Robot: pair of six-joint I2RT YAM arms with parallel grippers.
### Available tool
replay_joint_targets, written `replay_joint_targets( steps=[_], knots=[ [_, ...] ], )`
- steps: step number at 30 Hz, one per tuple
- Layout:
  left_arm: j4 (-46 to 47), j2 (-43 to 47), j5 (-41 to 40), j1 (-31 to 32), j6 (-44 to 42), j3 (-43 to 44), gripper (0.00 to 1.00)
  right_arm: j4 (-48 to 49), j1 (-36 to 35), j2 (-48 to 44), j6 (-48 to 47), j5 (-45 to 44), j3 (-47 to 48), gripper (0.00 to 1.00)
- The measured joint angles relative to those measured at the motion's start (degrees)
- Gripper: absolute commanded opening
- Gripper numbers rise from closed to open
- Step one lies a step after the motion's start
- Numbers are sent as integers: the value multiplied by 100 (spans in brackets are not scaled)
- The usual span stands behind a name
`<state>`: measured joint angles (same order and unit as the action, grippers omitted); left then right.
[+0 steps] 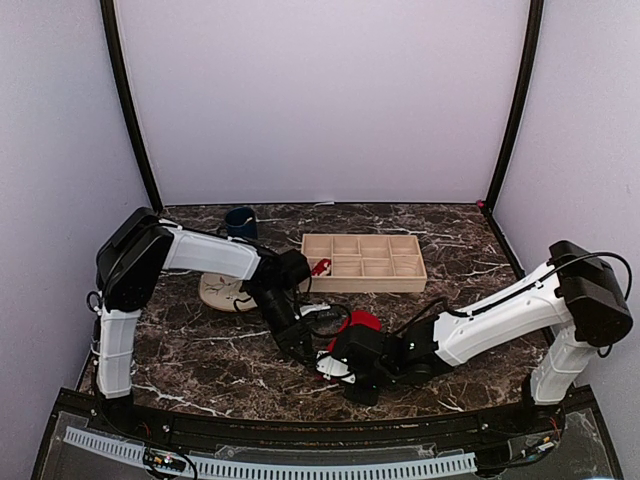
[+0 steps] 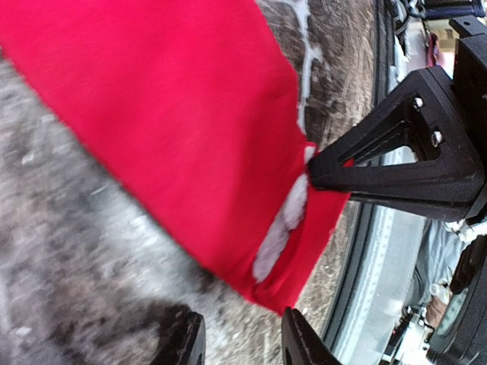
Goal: Roll the socks
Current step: Roll the sock at the center of the board.
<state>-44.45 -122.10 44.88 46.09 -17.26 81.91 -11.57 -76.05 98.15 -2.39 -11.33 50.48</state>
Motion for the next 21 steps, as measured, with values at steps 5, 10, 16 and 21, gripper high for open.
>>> replay_joint_targets(
  steps=[5, 10, 16, 21],
  knots=[
    [339, 227, -243, -118, 162, -229, 37, -76, 131, 0, 87, 197, 50, 0],
    [828, 518, -684, -164, 376, -516, 37, -199, 262, 0, 192, 444, 118, 0],
    [1451, 852, -1189, -168, 599, -911, 37, -234, 494, 0, 426, 868, 131, 0],
    [1958, 1167, -1547, -170, 765, -1338, 37, -229, 671, 0, 645, 1296, 133, 0]
  ],
)
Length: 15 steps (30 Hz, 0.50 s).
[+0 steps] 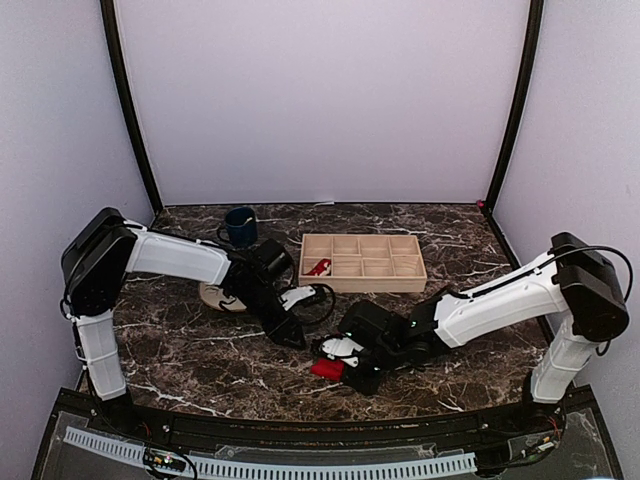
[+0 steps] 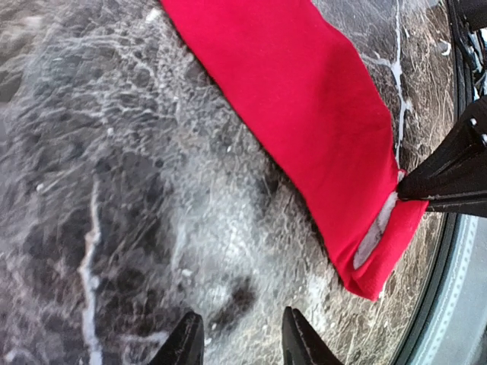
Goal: Roll the socks
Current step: Roll the sock at the center of the board.
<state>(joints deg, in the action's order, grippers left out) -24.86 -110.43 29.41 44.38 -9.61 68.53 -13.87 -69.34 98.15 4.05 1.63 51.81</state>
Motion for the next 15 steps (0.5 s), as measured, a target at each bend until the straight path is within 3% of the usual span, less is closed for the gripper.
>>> replay_joint_targets(
  steps=[8, 15],
  knots=[
    [925, 820, -321, 52, 188, -804, 37, 13, 326, 0, 376, 868, -13, 0],
    [1392, 962, -573, 345, 181, -1016, 37, 155, 629, 0, 739, 1803, -125, 0]
  ],
)
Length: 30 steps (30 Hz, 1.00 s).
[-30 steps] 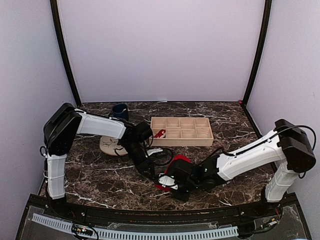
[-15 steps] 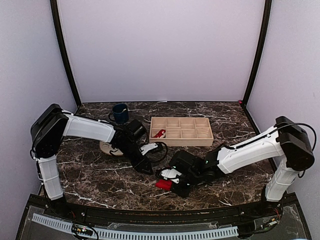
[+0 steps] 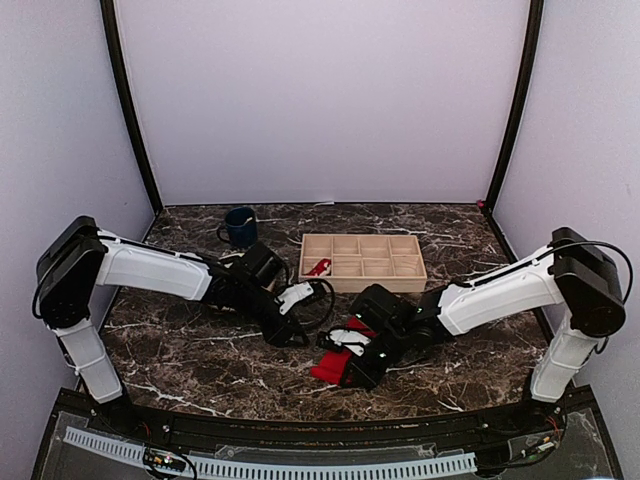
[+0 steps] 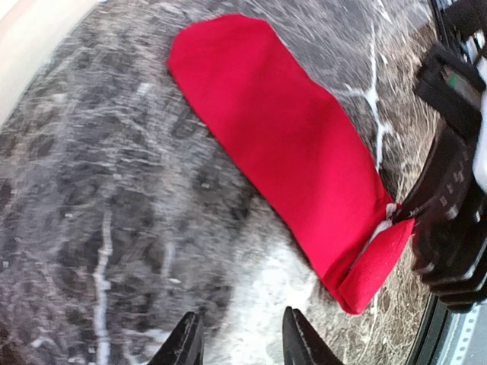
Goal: Roll the socks
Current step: Roll the sock at the center of the board.
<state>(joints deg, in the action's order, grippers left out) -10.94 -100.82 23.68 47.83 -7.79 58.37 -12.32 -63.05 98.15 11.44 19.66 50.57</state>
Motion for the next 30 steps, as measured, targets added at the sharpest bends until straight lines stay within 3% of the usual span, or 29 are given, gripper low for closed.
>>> replay_joint_targets(
  steps=[11, 14, 30],
  knots=[
    [404, 713, -452, 654, -232, -619, 38, 424, 452, 48, 516, 1115, -361, 0],
    [485, 901, -448, 741, -295, -669, 42, 535, 487, 122, 629, 1327, -433, 0],
    [391, 857, -538, 1486, -949, -590, 44, 1169, 584, 256, 1176, 1980, -741, 0]
  ],
)
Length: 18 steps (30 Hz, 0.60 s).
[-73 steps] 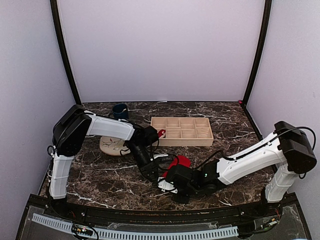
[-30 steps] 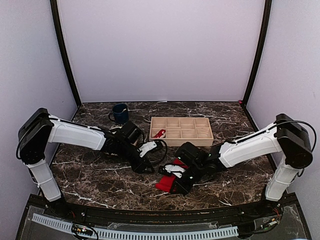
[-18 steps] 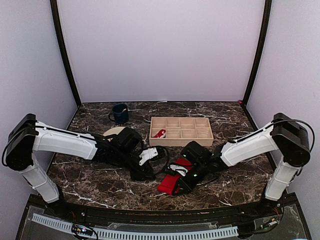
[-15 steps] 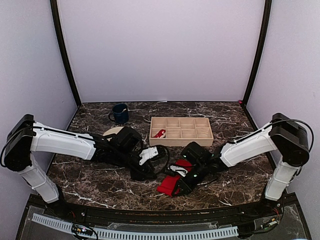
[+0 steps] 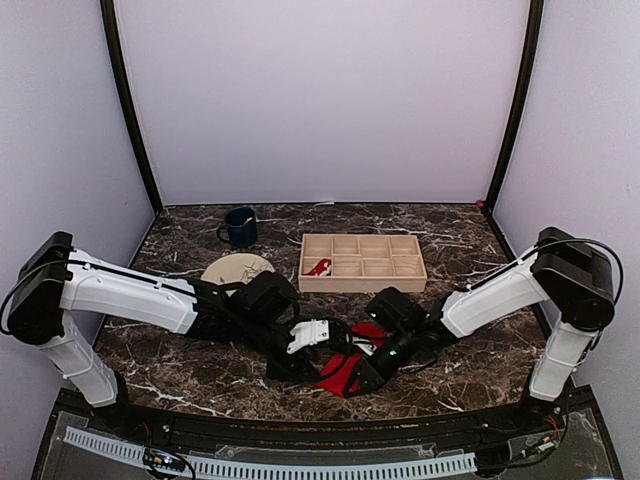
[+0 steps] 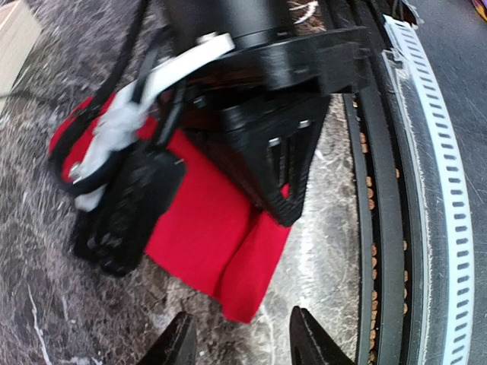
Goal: Roll the socks
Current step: Roll the sock at the center of the board.
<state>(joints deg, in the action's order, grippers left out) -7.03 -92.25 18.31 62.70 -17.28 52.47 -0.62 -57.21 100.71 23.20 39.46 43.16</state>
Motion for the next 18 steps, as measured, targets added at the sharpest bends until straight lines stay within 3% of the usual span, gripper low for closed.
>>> replay_joint_targets(
  steps=[7, 18],
  knots=[
    [-59, -245, -376, 507, -457, 127, 41, 125, 28, 33, 111, 107, -48, 0],
    [251, -251, -1217, 809, -1021, -247, 34, 396, 66, 35, 345, 271, -216, 0]
  ],
)
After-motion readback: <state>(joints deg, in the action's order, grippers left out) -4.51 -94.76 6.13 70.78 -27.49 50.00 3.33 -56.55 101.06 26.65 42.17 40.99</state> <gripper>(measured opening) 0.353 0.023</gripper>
